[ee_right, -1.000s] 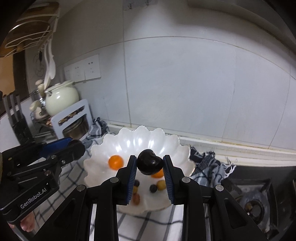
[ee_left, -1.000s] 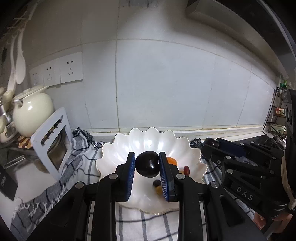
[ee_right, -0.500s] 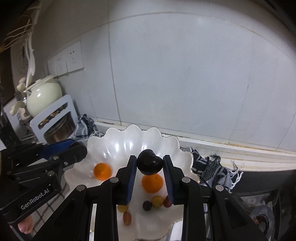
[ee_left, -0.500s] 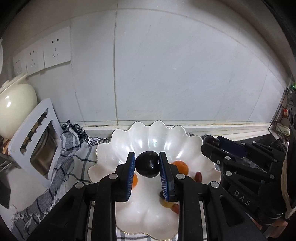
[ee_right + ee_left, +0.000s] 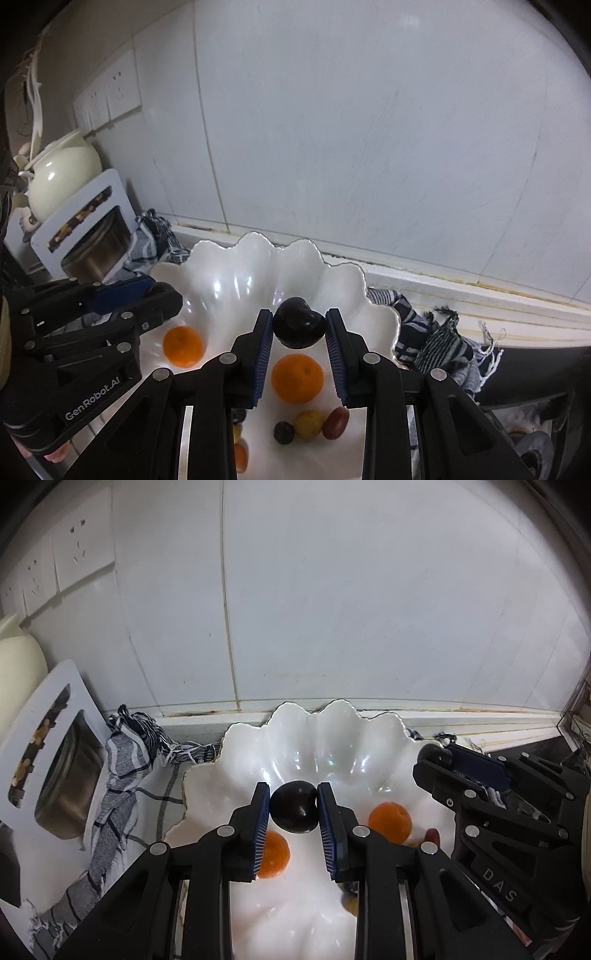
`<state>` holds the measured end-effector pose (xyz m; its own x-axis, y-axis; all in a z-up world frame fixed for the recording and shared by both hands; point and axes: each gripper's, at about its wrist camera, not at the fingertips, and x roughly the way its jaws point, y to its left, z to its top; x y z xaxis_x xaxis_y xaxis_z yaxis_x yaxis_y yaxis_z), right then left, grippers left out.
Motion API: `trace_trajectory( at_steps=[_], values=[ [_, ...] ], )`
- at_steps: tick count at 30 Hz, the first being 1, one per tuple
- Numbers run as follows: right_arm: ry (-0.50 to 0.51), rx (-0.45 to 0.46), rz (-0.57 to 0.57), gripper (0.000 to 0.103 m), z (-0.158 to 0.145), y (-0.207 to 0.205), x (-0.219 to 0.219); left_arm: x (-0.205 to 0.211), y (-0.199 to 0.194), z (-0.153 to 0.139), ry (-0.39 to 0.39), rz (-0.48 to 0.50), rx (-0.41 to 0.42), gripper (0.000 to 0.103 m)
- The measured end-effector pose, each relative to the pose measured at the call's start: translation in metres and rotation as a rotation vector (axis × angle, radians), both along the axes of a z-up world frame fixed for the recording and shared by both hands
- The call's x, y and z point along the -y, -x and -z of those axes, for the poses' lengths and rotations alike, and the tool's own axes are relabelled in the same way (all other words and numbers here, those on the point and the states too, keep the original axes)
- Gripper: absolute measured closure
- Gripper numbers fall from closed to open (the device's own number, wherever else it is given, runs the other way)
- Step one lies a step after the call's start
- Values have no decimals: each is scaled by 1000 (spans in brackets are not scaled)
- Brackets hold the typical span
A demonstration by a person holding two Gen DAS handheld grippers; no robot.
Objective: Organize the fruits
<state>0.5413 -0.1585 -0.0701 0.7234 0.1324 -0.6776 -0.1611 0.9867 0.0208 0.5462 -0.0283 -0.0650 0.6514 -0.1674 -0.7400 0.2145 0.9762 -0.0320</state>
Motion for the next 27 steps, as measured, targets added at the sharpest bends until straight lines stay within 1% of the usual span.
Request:
trace_trajectory(
  at_steps=[3, 4, 5, 6, 8, 10, 12, 13, 18, 21, 27],
  values=[
    [3, -23, -1, 71, 5, -8, 0, 1, -5, 3, -7, -3, -9, 75],
    [4, -29, -3, 68, 7, -9, 0, 2, -6, 4, -16, -1, -10, 72],
    [7, -34, -4, 62, 8, -11, 0, 2, -6, 4, -24, -2, -10, 68],
    [11, -33, -2, 58, 9, -11, 0, 2, -6, 5, -31, -6, -6, 62],
    [32, -31, 13, 57, 10, -11, 1, 0, -5, 5, -35, -17, 4, 59],
    [35, -30, 18, 56, 10, -8, 2, -1, -2, 4, -59, -33, 10, 49],
    [38, -36, 26, 51, 10, -6, 2, -3, 2, 2, -77, -42, 22, 48],
    [38, -34, 29, 50, 10, -4, 3, -4, 5, 1, -81, -45, 30, 44],
    [34, -11, 59, 42, 5, 13, 5, -15, 25, -7, -99, -78, 68, 34],
    [38, 12, 81, 39, -1, 28, 4, -24, 39, -15, -102, -90, 100, 31],
    [43, 100, 115, 30, -21, 74, -1, -32, 79, -32, -90, -90, 168, 25]
  ],
)
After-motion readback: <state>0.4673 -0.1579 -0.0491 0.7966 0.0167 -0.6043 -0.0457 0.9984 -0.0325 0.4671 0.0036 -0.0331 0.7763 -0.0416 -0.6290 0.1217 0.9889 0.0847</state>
